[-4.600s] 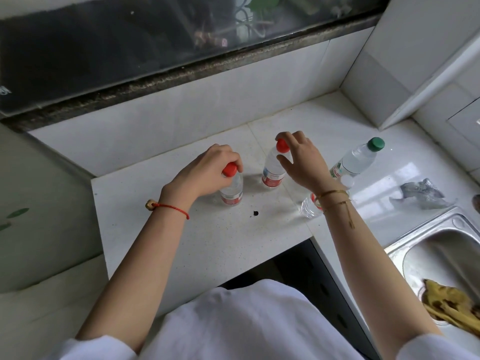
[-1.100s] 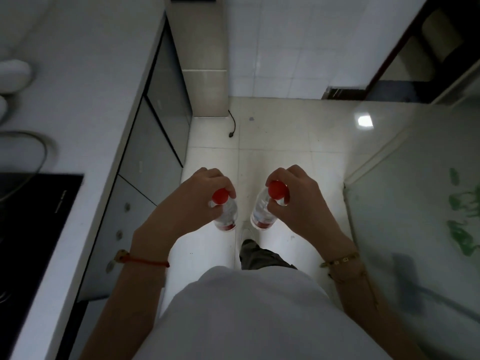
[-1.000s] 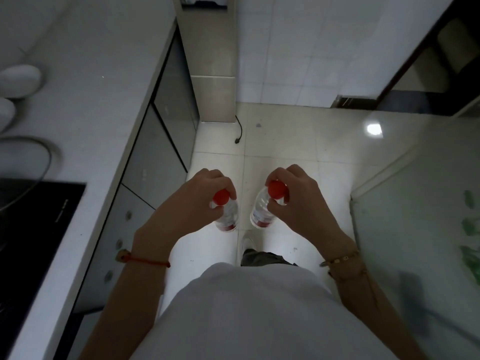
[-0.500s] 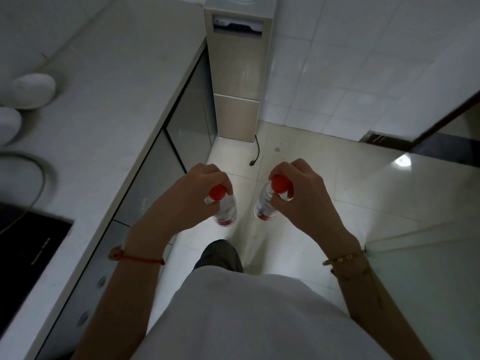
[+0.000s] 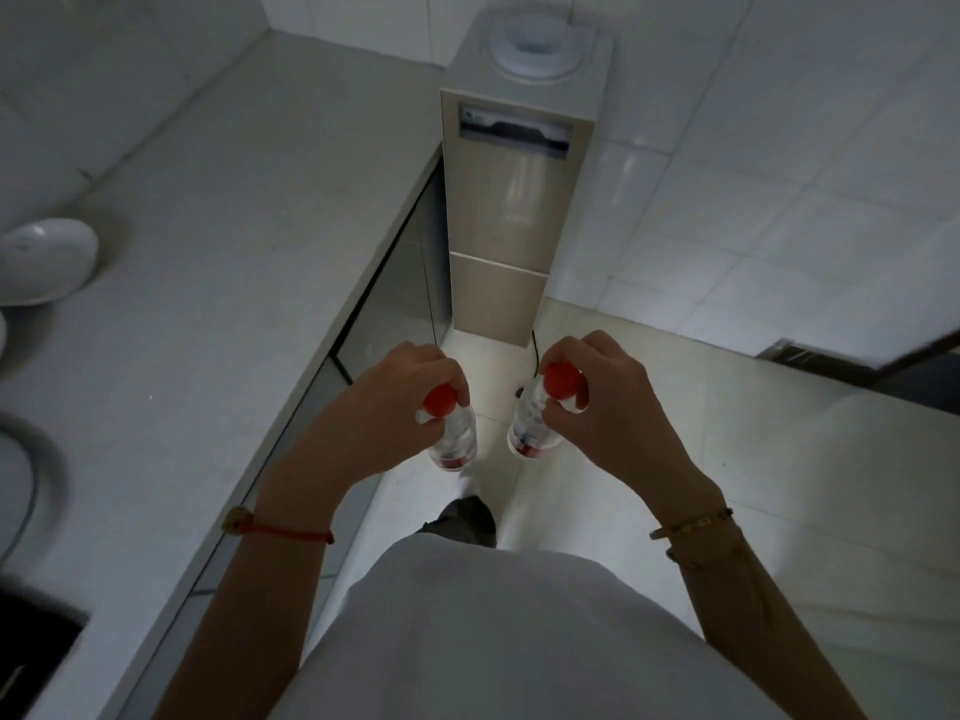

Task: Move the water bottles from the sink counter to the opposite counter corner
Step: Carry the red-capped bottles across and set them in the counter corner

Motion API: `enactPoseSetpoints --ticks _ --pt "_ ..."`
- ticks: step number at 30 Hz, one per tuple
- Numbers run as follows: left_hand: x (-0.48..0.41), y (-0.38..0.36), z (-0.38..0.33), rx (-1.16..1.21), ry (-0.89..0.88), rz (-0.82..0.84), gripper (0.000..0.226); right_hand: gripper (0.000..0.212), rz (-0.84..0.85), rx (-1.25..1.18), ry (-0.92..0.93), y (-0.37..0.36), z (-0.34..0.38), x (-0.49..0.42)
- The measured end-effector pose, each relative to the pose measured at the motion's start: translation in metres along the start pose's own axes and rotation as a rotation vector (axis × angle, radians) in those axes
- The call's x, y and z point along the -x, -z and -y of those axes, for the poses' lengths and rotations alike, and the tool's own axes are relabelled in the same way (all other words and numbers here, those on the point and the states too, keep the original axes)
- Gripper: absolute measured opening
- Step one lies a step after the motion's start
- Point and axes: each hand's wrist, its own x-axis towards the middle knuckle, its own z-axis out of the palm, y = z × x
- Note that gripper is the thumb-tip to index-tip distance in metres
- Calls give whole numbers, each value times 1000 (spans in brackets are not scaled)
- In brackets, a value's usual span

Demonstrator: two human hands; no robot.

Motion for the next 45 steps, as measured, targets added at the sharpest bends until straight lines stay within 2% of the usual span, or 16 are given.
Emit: enactPoseSetpoints --ticks 14,23,37,45 --pt "-169 80 85 -20 21 -69 25 40 -10 -19 89 2 -14 -219" --pt "-248 107 132 -19 164 -101 27 39 130 -28 158 -10 -29 -342" --pt "-375 162 189 -42 418 -295 29 36 289 -34 483 -10 -30 -563" --pt "-410 181 214 -35 533 -364 28 38 395 -14 572 -16 -17 -641"
